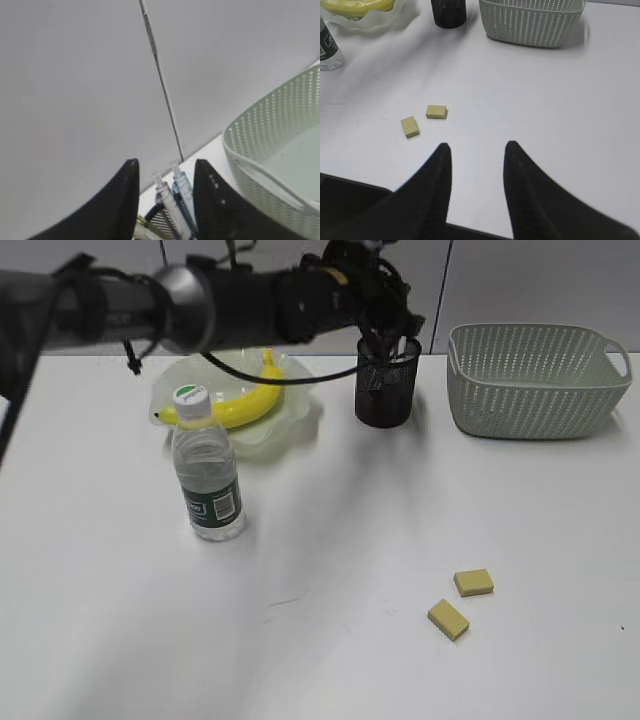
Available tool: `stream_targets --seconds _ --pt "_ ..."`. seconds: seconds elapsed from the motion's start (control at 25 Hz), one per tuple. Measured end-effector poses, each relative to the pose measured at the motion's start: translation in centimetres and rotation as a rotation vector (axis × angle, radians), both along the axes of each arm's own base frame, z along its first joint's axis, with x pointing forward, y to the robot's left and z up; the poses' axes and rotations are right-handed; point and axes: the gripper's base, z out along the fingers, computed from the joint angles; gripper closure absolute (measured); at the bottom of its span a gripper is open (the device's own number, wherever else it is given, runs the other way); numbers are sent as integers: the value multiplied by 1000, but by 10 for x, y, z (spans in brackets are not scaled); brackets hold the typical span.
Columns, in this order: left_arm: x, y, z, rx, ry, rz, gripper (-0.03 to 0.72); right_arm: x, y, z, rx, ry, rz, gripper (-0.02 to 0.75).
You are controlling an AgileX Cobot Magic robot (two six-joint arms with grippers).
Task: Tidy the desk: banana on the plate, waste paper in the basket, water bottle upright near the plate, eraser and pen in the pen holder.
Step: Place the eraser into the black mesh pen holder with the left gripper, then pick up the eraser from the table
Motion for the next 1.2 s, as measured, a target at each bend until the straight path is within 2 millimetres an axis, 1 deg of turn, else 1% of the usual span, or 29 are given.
stream_targets --seconds 0.04,0.12,0.2,0.32,0.4,0.44,0.56,0.6,0.64,0.72,0.76,0.8,0.84,0.88,0.96,1.04,1.08,1.2 --pt "-5 1 11 -3 54 -14 433 0 0 0 0 0 0 449" --pt "-18 6 39 17 173 -67 456 0 0 0 0 0 0 449" --pt "-32 15 61 54 274 -122 465 0 0 0 0 0 0 449" --pt "-51 32 85 142 406 -195 469 0 0 0 0 0 0 449" --pt "-66 49 101 197 455 -214 470 0 0 0 0 0 0 449" --pt "-73 58 104 221 476 -206 470 0 0 0 0 0 0 449" --pt "-105 95 124 253 493 -137 470 0 0 0 0 0 0 449" --pt "-117 108 123 261 516 -103 470 0 0 0 0 0 0 449" --pt "-133 123 130 251 518 -70 470 0 0 0 0 0 0 449" --pt "-171 153 131 236 539 -15 470 0 0 0 0 0 0 449" --pt "-189 166 125 232 563 11 470 0 0 0 0 0 0 449" --pt "-209 181 128 215 554 30 470 0 0 0 0 0 0 449" --pt "-230 196 124 201 559 50 470 0 0 0 0 0 0 449" --pt "-247 208 117 199 574 70 470 0 0 0 0 0 0 449" --pt "-283 234 113 170 567 107 467 0 0 0 0 0 0 449" --pt "-313 255 106 151 571 134 451 0 0 0 0 0 0 449" --pt "-330 267 108 132 545 135 433 0 0 0 0 0 0 449" --pt "-363 289 102 120 542 138 371 0 0 0 0 0 0 449"
